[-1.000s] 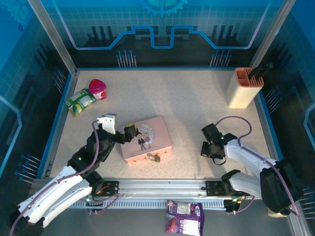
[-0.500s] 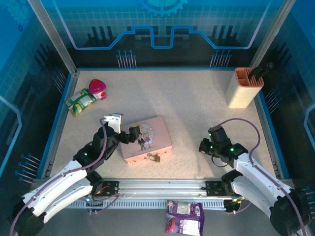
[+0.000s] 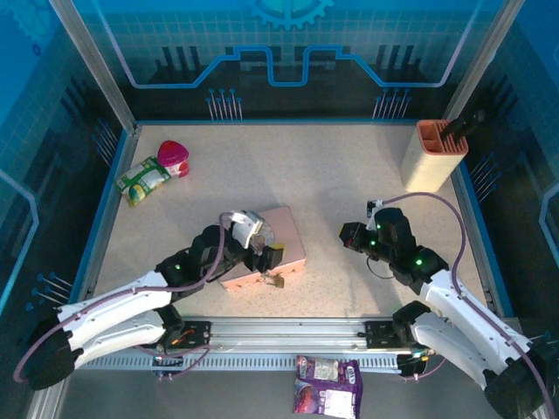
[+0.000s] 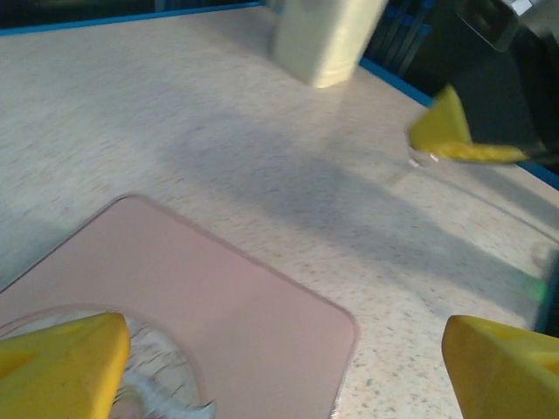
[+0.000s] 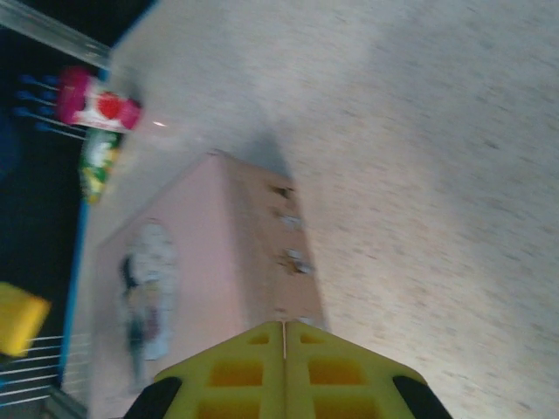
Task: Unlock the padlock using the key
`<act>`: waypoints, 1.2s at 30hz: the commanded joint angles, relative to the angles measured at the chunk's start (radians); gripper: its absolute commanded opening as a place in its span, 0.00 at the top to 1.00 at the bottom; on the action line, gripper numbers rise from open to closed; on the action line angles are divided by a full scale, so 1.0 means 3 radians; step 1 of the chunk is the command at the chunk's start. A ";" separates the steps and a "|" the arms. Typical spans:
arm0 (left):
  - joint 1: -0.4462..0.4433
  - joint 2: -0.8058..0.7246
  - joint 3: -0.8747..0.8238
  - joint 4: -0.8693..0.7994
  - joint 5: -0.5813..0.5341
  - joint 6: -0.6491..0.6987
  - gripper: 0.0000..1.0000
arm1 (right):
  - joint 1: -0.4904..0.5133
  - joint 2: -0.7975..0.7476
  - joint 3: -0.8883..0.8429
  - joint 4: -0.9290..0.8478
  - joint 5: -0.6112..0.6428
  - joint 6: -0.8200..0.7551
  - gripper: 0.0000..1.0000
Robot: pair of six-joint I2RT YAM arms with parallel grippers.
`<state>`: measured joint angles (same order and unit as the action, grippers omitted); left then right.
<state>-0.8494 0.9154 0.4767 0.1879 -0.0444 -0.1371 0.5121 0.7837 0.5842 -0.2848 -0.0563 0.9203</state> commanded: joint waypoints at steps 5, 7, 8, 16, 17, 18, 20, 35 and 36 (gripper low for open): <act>-0.0119 0.0342 -0.0198 0.1311 0.0559 0.1033 0.15 | 0.0396 0.0041 0.0388 0.0219 0.0091 0.0025 1.00; -0.0119 0.0439 -0.0232 0.1511 0.0712 0.1226 0.19 | 0.0443 0.0046 0.0407 0.0277 0.0096 0.0021 1.00; -0.0119 0.0485 -0.0193 0.1494 0.0735 0.1272 0.22 | 0.0462 0.0049 0.0407 0.0300 0.0088 0.0024 1.00; -0.0119 0.0828 -0.0080 0.1701 0.0821 0.1317 0.41 | 0.0641 0.0068 0.0367 0.0484 0.0034 0.0006 1.00; -0.0119 0.0862 -0.0068 0.1711 0.0835 0.1319 0.43 | 0.0671 0.0072 0.0353 0.0516 0.0033 0.0025 1.00; -0.0119 0.0906 -0.0048 0.1725 0.0837 0.1309 0.47 | 0.0699 0.0076 0.0332 0.0569 0.0033 0.0041 1.00; -0.0117 0.0976 -0.0014 0.1757 0.0833 0.1284 0.54 | 0.0754 0.0099 0.0311 0.0640 0.0021 0.0065 1.00; -0.0099 0.1281 -0.0049 0.2303 0.0762 0.1186 0.73 | 0.0920 0.0190 0.0287 0.0785 0.0044 0.0118 1.00; -0.0094 0.1276 -0.0054 0.2325 0.0751 0.1173 0.73 | 0.0926 0.0195 0.0285 0.0782 0.0049 0.0120 1.00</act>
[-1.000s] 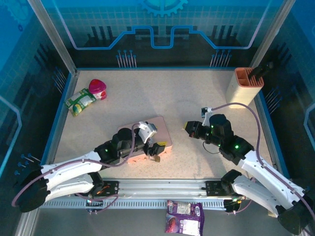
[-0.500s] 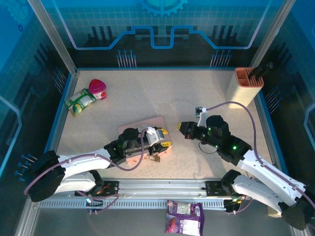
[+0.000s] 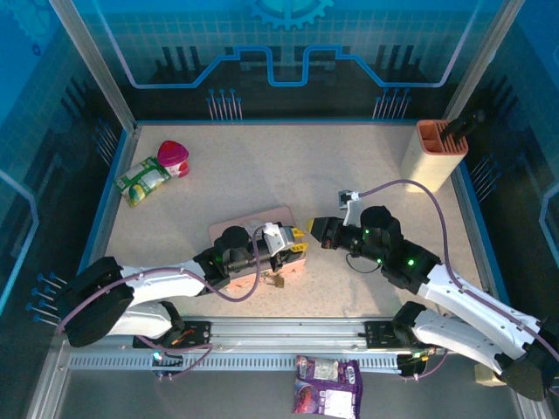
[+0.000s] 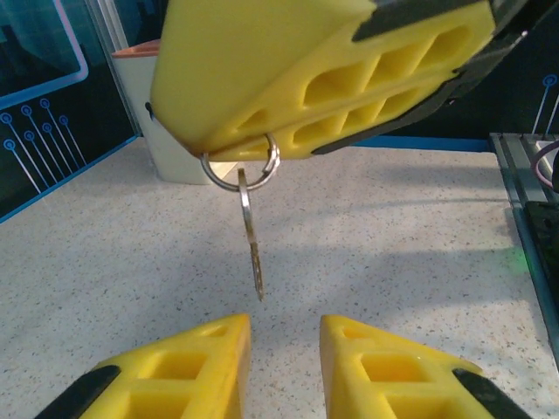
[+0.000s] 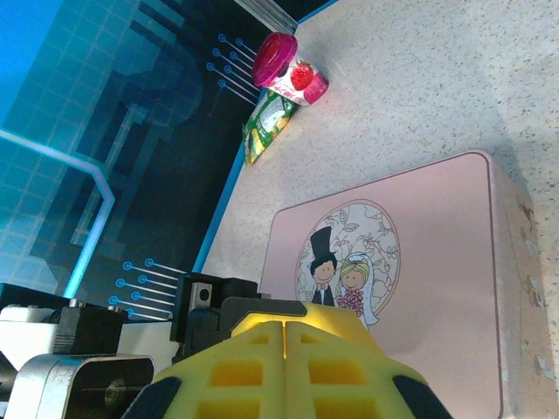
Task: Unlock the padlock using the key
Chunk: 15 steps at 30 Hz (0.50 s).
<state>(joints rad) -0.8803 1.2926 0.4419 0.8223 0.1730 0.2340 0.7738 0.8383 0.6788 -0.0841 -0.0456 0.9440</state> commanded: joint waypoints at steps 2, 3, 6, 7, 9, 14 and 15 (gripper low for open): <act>0.0023 0.0012 0.0036 0.0276 0.0027 -0.0084 0.74 | 0.0066 0.0013 -0.0033 0.0117 0.0027 0.0050 1.00; 0.0034 0.0009 0.0018 0.0312 0.0034 -0.0104 0.74 | 0.0073 0.0013 -0.0045 0.0123 0.0031 0.0049 1.00; 0.0069 0.0012 0.0010 0.0346 0.0052 -0.0150 0.74 | 0.0081 0.0013 -0.0049 0.0130 0.0029 0.0060 1.00; 0.0078 0.0012 0.0007 0.0344 0.0061 -0.0163 0.74 | 0.0084 0.0013 -0.0051 0.0142 0.0027 0.0067 1.00; 0.0100 0.0004 0.0000 0.0358 0.0094 -0.0176 0.79 | 0.0091 0.0021 -0.0051 0.0145 0.0034 0.0071 1.00; 0.0151 -0.0010 -0.0009 0.0353 0.0164 -0.0223 0.95 | 0.0100 0.0023 -0.0069 0.0160 0.0059 0.0083 1.00; 0.0153 -0.0013 -0.0016 0.0358 0.0187 -0.0225 0.95 | 0.0100 0.0028 -0.0069 0.0159 0.0068 0.0085 1.00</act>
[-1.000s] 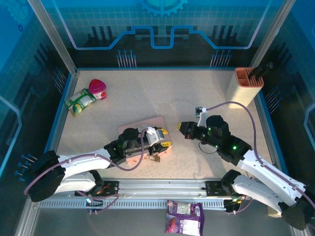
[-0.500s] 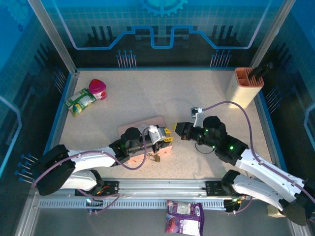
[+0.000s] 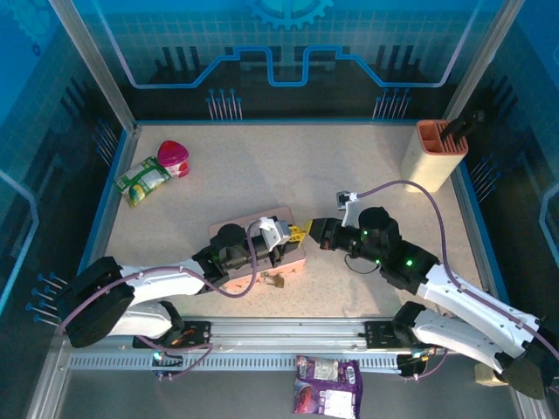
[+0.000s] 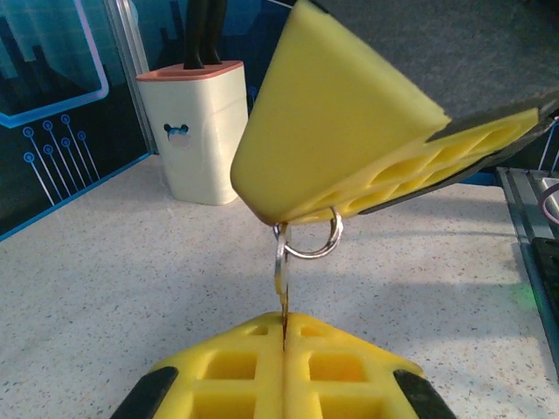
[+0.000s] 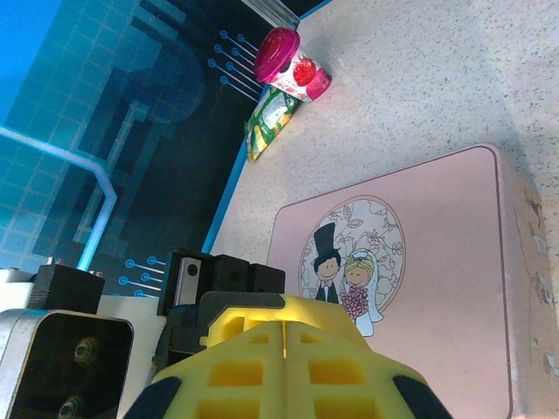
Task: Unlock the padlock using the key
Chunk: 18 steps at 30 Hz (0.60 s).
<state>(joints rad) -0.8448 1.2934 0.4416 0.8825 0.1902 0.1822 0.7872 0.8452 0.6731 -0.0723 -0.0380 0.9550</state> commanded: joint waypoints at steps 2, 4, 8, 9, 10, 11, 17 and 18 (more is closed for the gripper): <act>0.0044 -0.0020 -0.0023 0.0161 0.0145 -0.0054 0.97 | 0.0059 0.0003 -0.0055 0.0117 0.0068 0.0055 1.00; 0.0048 -0.0038 -0.0040 0.0157 0.0143 -0.0040 1.00 | 0.0060 -0.0014 -0.0070 0.0084 0.0130 0.0071 1.00; 0.0054 -0.0078 -0.0044 0.0070 0.0099 0.0036 1.00 | 0.0056 -0.0051 -0.0121 0.0047 0.0268 0.0084 1.00; 0.0053 -0.0100 -0.0029 -0.0021 0.0081 0.0086 1.00 | 0.0055 -0.0046 -0.0114 0.0042 0.0274 0.0077 1.00; 0.0052 -0.0124 -0.0008 -0.0115 0.0071 0.0126 1.00 | 0.0052 -0.0036 -0.0116 0.0036 0.0268 0.0072 1.00; 0.0053 -0.0152 0.0019 -0.0233 0.0054 0.0183 1.00 | 0.0052 -0.0023 -0.0112 0.0031 0.0258 0.0064 1.00; 0.0057 -0.0323 0.0181 -0.0957 -0.0181 0.0532 1.00 | 0.0050 -0.0057 -0.0166 -0.0030 0.0371 0.0051 0.80; 0.0055 -0.0343 0.0228 -0.1123 -0.0210 0.0622 1.00 | 0.0040 -0.0071 -0.0173 -0.0047 0.0403 0.0038 0.76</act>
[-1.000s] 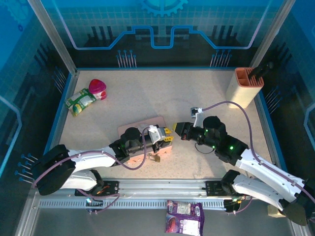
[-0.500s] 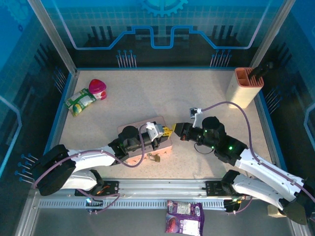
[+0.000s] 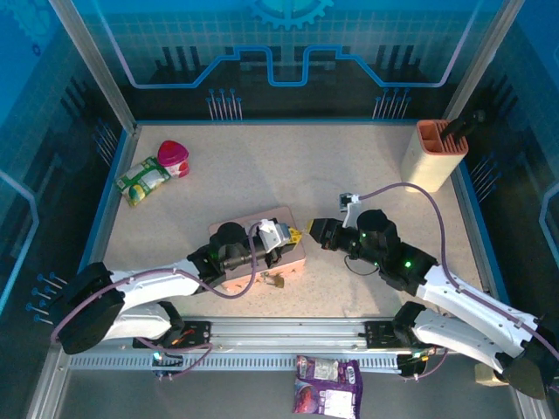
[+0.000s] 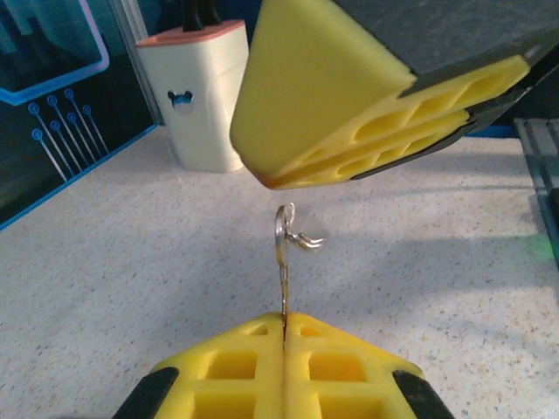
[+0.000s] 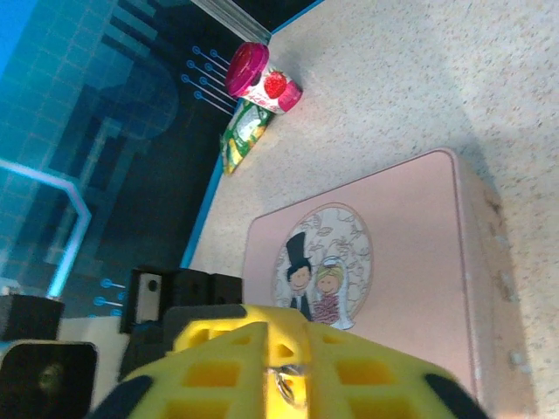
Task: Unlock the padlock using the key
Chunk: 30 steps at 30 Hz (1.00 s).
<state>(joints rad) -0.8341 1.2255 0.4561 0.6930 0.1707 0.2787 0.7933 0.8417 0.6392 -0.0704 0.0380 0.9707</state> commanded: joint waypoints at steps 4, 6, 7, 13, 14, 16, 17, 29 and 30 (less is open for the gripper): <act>0.0024 -0.0141 0.0351 -0.0964 -0.0329 0.0604 1.00 | -0.0045 -0.0112 -0.0069 -0.0163 0.0221 -0.0035 0.65; 0.0028 -0.0115 0.0454 -0.1199 -0.0482 0.0764 1.00 | -0.0085 -0.0158 -0.0098 -0.0184 0.0250 -0.0015 0.62; 0.0027 -0.0095 0.0513 -0.1304 -0.0545 0.0829 1.00 | -0.0101 -0.0180 -0.0119 -0.0185 0.0268 0.0007 0.61; 0.0026 0.0141 0.0874 -0.1935 -0.0868 0.1359 1.00 | -0.0200 -0.0382 -0.0371 -0.0073 0.0341 0.0287 0.60; 0.0029 0.0161 0.0881 -0.2027 -0.0765 0.1573 1.00 | -0.0205 -0.0421 -0.0433 -0.0022 0.0348 0.0360 0.60; 0.0026 0.0189 0.0902 -0.1996 -0.0756 0.1663 1.00 | -0.0208 -0.0476 -0.0487 -0.0007 0.0390 0.0426 0.60; 0.0029 0.0203 0.0918 -0.1965 -0.0783 0.1680 1.00 | -0.0209 -0.0491 -0.0493 -0.0036 0.0412 0.0452 0.60; -0.0001 0.0226 0.0849 -0.1603 -0.0603 0.2169 1.00 | -0.0116 -0.0146 -0.0622 0.0477 0.0175 0.0993 0.62; -0.0006 0.0221 0.0829 -0.1559 -0.0588 0.2175 1.00 | -0.0114 -0.0097 -0.0637 0.0593 0.0128 0.1058 0.62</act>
<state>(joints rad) -0.8314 1.3045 0.7216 0.1619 -0.0475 0.8768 0.7479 0.7868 0.4393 0.0029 0.1120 1.2247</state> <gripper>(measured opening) 0.051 0.383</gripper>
